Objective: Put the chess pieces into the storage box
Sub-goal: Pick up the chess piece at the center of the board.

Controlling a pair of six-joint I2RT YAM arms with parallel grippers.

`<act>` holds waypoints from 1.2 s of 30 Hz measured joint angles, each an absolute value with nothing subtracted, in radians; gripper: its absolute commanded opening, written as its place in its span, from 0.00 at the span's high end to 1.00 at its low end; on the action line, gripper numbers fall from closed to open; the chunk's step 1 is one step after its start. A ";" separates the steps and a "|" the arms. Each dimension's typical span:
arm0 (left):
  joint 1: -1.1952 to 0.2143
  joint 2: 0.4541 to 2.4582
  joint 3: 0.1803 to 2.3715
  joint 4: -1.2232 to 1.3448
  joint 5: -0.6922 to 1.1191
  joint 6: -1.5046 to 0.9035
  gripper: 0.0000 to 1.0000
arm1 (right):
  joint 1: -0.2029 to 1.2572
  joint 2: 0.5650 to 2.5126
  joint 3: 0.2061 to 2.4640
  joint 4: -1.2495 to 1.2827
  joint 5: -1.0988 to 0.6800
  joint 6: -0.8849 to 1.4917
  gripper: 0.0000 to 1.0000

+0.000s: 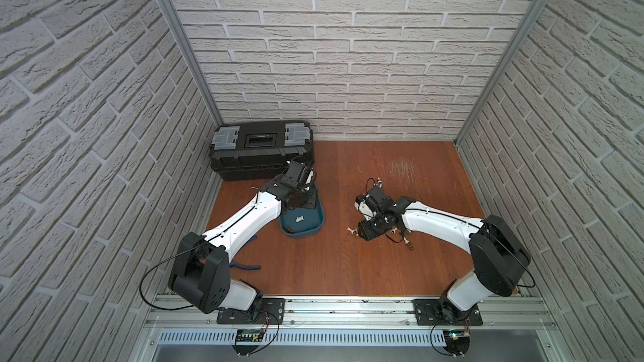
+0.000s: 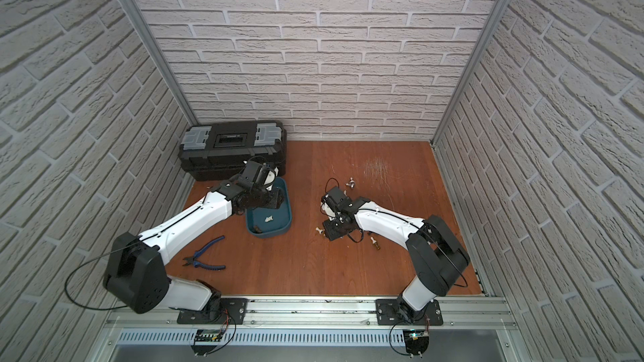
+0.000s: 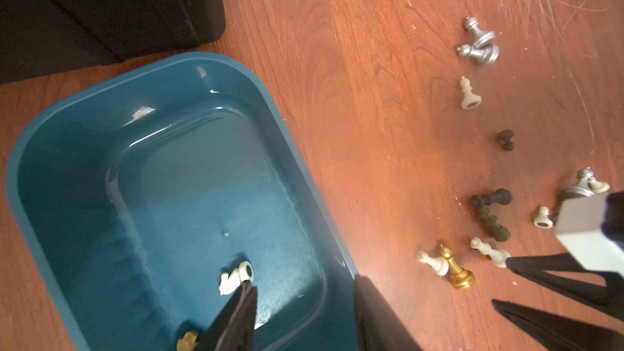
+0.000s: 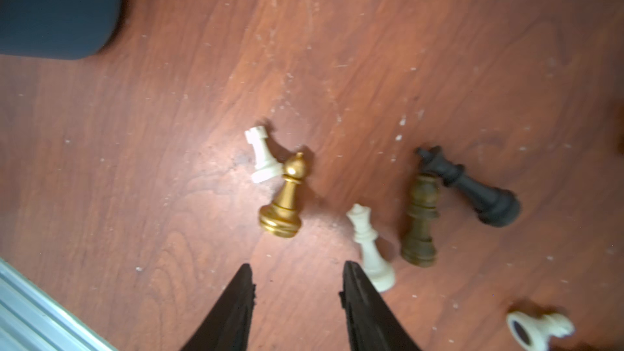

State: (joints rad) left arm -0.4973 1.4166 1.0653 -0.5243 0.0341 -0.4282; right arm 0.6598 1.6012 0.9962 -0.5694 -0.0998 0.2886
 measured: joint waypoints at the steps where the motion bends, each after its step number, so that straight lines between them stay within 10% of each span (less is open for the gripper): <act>1: -0.497 1.407 1.058 -0.525 0.033 -0.430 0.49 | 0.666 1.604 0.997 -0.565 -0.100 0.292 0.48; 36: -0.493 1.297 0.955 -0.533 0.007 -0.449 0.49 | 0.704 1.749 1.056 -0.573 -0.016 0.311 0.73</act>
